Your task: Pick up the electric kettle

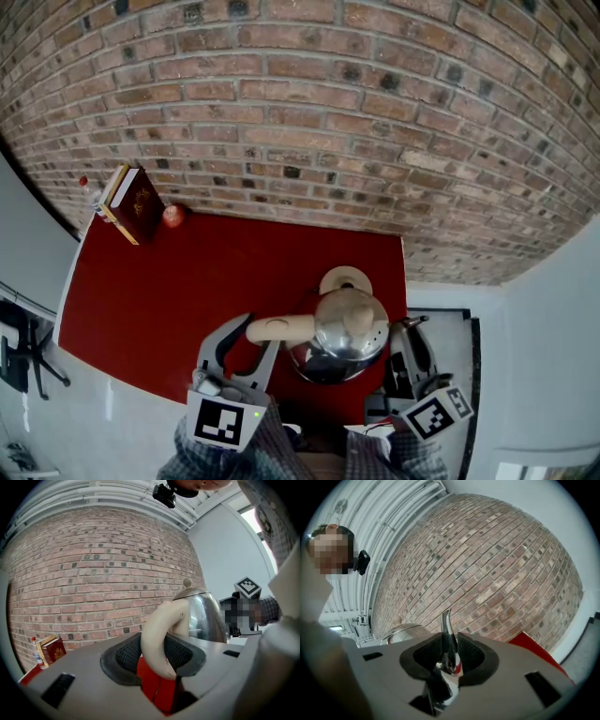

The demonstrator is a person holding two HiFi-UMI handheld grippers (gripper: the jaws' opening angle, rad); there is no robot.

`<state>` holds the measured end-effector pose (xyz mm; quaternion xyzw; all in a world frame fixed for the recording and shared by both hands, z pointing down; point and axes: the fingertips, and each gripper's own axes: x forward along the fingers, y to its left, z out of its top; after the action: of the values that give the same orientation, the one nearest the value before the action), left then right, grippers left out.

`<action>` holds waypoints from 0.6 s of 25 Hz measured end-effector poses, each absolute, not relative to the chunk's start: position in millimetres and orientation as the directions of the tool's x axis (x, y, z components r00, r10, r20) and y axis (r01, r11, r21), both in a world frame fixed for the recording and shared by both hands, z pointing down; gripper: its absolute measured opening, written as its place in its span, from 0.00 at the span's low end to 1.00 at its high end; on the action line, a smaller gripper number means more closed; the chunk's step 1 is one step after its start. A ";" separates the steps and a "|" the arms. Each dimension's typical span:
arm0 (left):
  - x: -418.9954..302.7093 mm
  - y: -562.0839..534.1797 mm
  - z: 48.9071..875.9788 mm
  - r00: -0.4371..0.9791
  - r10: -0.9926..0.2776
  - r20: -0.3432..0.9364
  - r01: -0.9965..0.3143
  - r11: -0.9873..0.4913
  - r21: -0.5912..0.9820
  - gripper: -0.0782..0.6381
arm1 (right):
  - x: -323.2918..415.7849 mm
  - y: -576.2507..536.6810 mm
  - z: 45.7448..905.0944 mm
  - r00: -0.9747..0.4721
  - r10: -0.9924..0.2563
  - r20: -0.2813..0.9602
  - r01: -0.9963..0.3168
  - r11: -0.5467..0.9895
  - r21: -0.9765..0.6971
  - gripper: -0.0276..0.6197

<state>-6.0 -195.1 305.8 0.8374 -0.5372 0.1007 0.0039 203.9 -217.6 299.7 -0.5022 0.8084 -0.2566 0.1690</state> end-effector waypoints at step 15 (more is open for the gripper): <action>-1.0 -194.7 308.3 0.409 -0.895 0.181 -0.897 -0.430 -0.101 0.32 | 208.6 -216.5 303.2 -0.434 -0.901 -0.008 -0.724 0.353 -0.592 0.20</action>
<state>-1.0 -194.7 308.3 0.8392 -0.5338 0.1040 0.0058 208.6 -216.5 303.2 -0.5047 0.8051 -0.2619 0.1689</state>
